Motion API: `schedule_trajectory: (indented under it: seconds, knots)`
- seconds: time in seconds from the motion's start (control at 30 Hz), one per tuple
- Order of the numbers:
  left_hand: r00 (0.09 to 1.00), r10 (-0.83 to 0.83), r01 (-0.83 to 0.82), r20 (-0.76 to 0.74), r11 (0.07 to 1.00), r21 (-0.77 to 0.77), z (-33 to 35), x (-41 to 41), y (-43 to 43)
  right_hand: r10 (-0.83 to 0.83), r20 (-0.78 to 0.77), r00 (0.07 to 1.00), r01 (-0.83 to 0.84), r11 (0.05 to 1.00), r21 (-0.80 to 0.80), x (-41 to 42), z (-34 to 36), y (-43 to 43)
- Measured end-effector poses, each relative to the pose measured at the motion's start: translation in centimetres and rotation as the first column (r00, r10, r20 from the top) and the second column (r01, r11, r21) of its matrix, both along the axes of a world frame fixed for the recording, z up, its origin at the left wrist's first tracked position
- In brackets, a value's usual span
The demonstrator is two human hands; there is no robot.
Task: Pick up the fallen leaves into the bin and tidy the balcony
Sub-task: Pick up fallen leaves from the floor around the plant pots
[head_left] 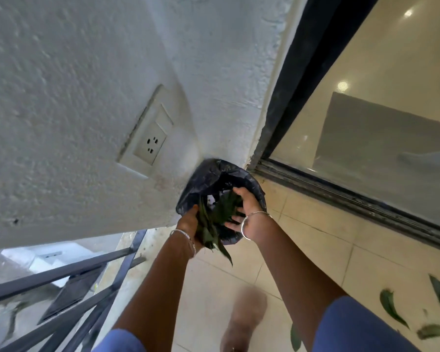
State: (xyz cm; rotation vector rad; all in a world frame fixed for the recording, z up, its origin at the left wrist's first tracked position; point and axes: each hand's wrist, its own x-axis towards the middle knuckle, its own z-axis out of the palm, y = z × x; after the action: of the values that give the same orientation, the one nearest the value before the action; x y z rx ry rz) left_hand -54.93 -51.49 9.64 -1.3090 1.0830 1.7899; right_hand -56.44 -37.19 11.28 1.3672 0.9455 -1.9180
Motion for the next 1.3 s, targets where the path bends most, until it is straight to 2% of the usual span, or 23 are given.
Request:
schedule_trajectory:
  seconds: [0.13, 0.27, 0.4, 0.5, 0.67, 0.83, 0.97, 1.17, 1.3]
  knots:
    - [1.0, 0.005, -0.005, -0.011, 1.0, -0.015, -0.2, -1.6, 0.9, -0.102, -0.03, 0.994, 0.102, 0.995, 0.015, 1.7, -0.7, 1.7]
    - [1.0, -0.003, -0.002, -0.031, 0.986, -0.165, 1.1, -1.8, 1.6, -0.171, -0.019, 0.985, 0.172, 0.982, 0.076, 4.1, -0.4, 3.8]
    - [0.999, 0.006, -0.014, -0.043, 0.98, -0.197, 2.8, -0.2, 2.7, -0.219, -0.008, 0.976, 0.217, 0.965, 0.146, 6.6, 1.3, 5.6]
    - [0.998, -0.057, 0.047, -0.034, 0.969, -0.243, 5.6, 1.6, 4.7, -0.307, 0.003, 0.952, 0.301, 0.934, 0.193, 8.3, 4.0, 7.3]
    - [0.989, -0.144, 0.134, -0.04, 0.973, -0.19, 11.0, 5.5, 10.1, -0.498, 0.005, 0.867, 0.484, 0.845, 0.226, 12.7, 9.3, 11.1]
    - [0.952, -0.302, 0.293, -0.044, 0.945, -0.141, 15.2, 9.3, 17.0, -0.652, -0.02, 0.758, 0.622, 0.714, 0.323, 19.6, 13.7, 16.0]
    - [0.87, -0.489, 0.484, -0.062, 0.871, -0.085, 17.0, 12.8, 22.5, -0.776, -0.053, 0.629, 0.714, 0.549, 0.435, 26.6, 16.0, 20.1]
    - [0.682, -0.731, 0.729, -0.017, 0.681, -0.07, 18.1, 20.3, 29.2, -0.914, -0.071, 0.399, 0.777, 0.296, 0.555, 38.8, 17.8, 23.2]
    - [0.515, -0.857, 0.856, 0.006, 0.514, -0.051, 19.1, 26.8, 33.1, -0.98, -0.091, 0.176, 0.805, 0.09, 0.586, 47.6, 18.1, 23.2]
